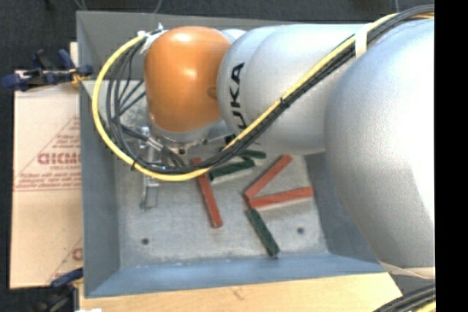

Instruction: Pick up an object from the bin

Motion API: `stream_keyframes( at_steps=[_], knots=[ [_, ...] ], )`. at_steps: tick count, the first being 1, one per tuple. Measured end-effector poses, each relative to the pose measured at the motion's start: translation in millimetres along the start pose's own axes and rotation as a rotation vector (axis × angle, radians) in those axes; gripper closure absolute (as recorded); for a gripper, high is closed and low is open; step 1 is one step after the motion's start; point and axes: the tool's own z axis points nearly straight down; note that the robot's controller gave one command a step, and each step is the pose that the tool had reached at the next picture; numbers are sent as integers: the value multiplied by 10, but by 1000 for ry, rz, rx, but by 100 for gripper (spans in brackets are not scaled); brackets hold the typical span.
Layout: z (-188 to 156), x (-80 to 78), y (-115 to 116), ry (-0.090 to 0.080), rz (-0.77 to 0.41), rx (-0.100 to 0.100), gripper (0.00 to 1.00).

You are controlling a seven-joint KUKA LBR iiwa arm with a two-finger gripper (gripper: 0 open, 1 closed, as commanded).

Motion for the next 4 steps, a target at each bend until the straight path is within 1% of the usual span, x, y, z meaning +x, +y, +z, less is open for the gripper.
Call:
stream_keyframes(
  at_steps=[1, 2, 3, 4],
  knots=[
    [449, -750, -997, -10, -118, 5, 0],
    [1172, -563, -1874, -2, -273, 5, 0],
    [1135, -581, -1818, -9, -273, 0, 100],
    [157, -941, -1634, -11, -584, 1, 100]
  ],
)
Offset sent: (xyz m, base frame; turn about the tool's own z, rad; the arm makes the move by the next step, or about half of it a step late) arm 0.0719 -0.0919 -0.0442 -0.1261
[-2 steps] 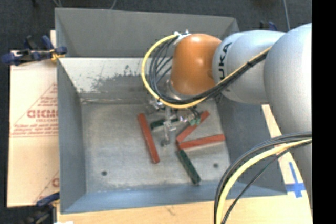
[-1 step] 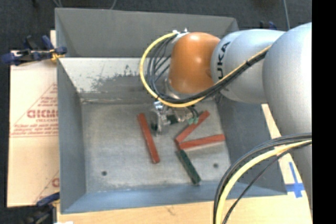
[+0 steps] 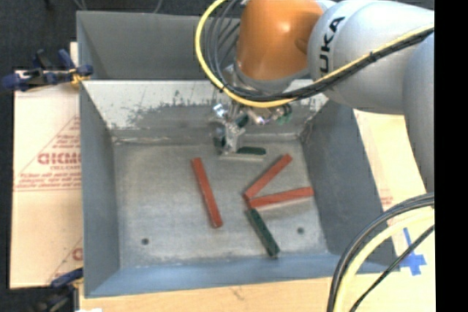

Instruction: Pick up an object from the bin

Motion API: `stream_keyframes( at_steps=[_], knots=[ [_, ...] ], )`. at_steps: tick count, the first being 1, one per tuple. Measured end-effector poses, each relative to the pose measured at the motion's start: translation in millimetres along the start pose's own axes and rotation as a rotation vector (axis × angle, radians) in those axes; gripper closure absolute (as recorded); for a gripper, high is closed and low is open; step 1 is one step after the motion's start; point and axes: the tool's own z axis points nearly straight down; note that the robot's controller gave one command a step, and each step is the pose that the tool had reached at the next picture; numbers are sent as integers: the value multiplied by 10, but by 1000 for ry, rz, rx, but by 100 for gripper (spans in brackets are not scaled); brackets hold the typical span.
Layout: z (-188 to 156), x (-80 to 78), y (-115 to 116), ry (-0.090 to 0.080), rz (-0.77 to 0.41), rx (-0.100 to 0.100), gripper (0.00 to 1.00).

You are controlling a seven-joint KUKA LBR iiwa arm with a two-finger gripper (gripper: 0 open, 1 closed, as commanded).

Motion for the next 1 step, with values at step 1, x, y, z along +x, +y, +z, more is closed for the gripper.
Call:
stream_keyframes(
  at_steps=[1],
  knots=[
    [-782, 83, 115, -4, -1, 6, 100]
  ],
)
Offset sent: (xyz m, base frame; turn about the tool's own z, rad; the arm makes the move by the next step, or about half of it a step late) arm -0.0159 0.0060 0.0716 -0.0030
